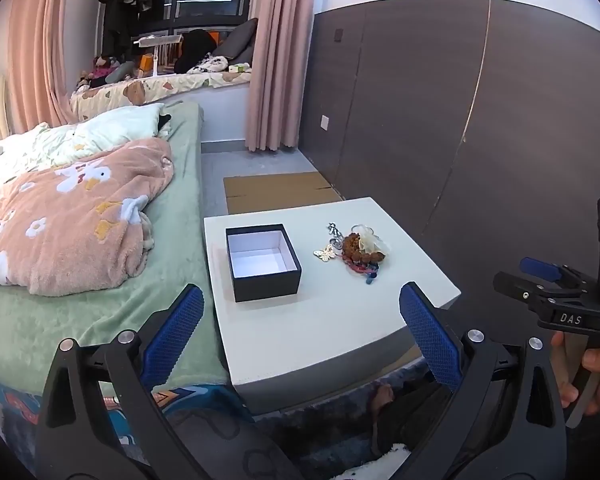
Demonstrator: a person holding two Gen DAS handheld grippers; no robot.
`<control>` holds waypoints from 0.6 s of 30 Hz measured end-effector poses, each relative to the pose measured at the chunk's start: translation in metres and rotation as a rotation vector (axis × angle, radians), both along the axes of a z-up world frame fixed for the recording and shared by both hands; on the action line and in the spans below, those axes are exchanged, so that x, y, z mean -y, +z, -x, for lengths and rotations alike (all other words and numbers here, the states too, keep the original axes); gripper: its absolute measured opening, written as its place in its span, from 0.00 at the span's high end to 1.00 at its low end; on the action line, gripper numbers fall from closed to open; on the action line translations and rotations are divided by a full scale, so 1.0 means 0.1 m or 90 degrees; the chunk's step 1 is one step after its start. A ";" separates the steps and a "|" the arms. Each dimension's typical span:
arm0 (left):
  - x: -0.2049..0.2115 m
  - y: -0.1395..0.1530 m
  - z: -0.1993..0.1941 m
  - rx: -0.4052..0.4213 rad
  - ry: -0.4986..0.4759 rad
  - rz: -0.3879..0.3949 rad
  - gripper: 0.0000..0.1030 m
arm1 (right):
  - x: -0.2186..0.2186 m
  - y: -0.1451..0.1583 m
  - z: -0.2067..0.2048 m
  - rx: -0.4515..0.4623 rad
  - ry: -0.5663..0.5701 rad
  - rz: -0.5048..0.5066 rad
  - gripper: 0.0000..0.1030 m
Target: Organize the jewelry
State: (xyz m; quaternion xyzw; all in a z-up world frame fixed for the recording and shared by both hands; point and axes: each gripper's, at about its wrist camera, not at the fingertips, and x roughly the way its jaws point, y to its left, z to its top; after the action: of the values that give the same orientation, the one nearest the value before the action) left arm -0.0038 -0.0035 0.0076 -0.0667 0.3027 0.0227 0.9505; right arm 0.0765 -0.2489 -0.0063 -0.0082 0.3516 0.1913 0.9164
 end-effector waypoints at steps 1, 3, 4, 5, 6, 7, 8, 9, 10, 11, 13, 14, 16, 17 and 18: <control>0.00 0.01 0.00 0.001 0.001 0.001 0.05 | 0.00 0.00 -0.01 0.001 0.000 0.001 0.07; 0.00 0.02 0.00 0.000 0.001 0.002 0.05 | 0.00 0.00 -0.03 0.002 -0.001 0.002 0.07; 0.00 0.03 -0.01 -0.001 0.002 0.001 0.05 | 0.03 0.02 -0.01 0.003 -0.004 0.002 0.07; 0.01 0.04 -0.01 -0.002 0.002 -0.001 0.05 | 0.04 0.03 -0.02 0.005 -0.007 0.003 0.07; 0.01 0.05 -0.02 -0.002 0.002 -0.002 0.05 | 0.06 0.05 -0.03 0.006 -0.008 0.003 0.07; 0.02 0.06 -0.02 -0.002 0.002 -0.002 0.05 | 0.07 0.06 -0.04 0.006 -0.007 0.002 0.07; 0.02 0.06 -0.03 -0.003 0.002 -0.002 0.05 | 0.07 0.07 -0.07 0.006 -0.007 0.000 0.07; 0.02 0.07 -0.04 -0.004 0.002 -0.001 0.05 | 0.09 0.08 0.00 0.011 -0.008 0.000 0.07; 0.03 0.08 -0.06 -0.005 0.003 -0.001 0.05 | 0.09 0.08 0.01 0.013 -0.008 0.001 0.07; 0.03 0.08 -0.07 -0.005 0.003 -0.001 0.05 | 0.09 0.08 0.00 0.012 -0.008 0.002 0.07; 0.05 0.10 -0.11 -0.007 0.003 -0.001 0.05 | 0.09 0.08 0.00 0.014 -0.003 0.001 0.07; 0.04 0.01 0.04 0.004 -0.001 -0.002 0.05 | 0.07 0.07 0.02 0.017 -0.001 0.001 0.07; 0.05 0.02 0.05 0.004 -0.001 -0.003 0.05 | 0.07 0.08 0.05 0.021 0.001 0.005 0.07; 0.03 0.01 0.04 0.005 0.000 -0.001 0.05 | 0.08 0.08 0.04 0.021 0.002 0.007 0.07; 0.04 0.02 0.05 0.005 -0.001 0.000 0.05 | 0.06 0.08 0.04 0.021 0.002 0.008 0.07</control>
State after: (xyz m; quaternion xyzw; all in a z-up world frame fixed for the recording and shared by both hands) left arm -0.0087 -0.0071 0.0093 -0.0665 0.2991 0.0220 0.9516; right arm 0.0721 -0.2549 0.0015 -0.0179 0.3375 0.1905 0.9217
